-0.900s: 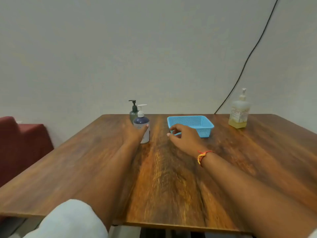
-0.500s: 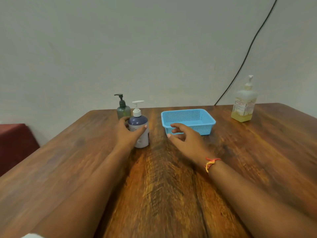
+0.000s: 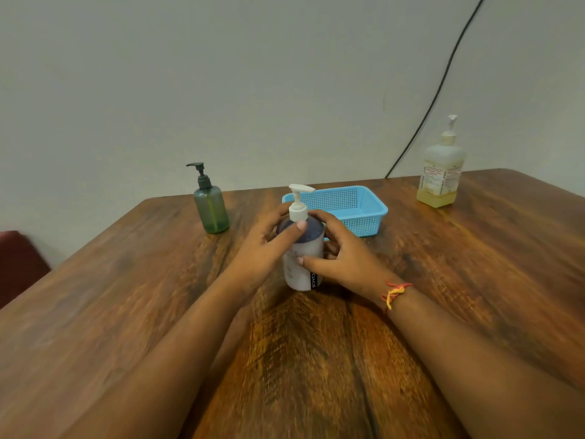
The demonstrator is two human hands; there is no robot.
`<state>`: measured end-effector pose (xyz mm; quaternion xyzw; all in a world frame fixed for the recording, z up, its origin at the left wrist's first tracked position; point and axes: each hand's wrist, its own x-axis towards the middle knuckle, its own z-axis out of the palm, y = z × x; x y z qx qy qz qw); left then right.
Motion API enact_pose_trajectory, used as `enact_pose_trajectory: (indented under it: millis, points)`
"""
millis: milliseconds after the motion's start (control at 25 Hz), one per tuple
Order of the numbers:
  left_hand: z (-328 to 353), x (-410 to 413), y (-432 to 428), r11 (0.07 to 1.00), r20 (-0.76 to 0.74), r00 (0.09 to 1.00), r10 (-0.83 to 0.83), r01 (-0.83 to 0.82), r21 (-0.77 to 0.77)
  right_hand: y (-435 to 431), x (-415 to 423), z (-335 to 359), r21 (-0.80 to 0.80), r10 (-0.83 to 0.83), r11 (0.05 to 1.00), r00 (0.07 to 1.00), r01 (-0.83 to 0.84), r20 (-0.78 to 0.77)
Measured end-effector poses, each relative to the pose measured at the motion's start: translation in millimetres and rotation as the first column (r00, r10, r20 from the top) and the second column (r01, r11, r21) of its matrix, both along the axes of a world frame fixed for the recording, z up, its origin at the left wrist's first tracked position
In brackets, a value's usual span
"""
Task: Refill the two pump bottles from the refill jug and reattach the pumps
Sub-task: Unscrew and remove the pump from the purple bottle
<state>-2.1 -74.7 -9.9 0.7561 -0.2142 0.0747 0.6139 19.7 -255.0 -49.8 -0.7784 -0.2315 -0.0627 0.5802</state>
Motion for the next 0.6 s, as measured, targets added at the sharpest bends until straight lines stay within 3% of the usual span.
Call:
enact_pose_trajectory:
  millis: [400, 600]
  points:
    - [6.3, 0.5, -17.4, 0.974, -0.024, 0.982, 0.186, -0.187, -0.13, 2.1, -7.4, 8.3, -0.074, -0.116, 0.989, 0.985, 0.127, 0.131]
    - [3.6, 2.2, -25.8, 0.909, -0.081, 0.949, 0.304, -0.314, -0.272, 5.2, -9.5, 11.4, -0.074, -0.127, 0.988, 0.983, 0.137, 0.133]
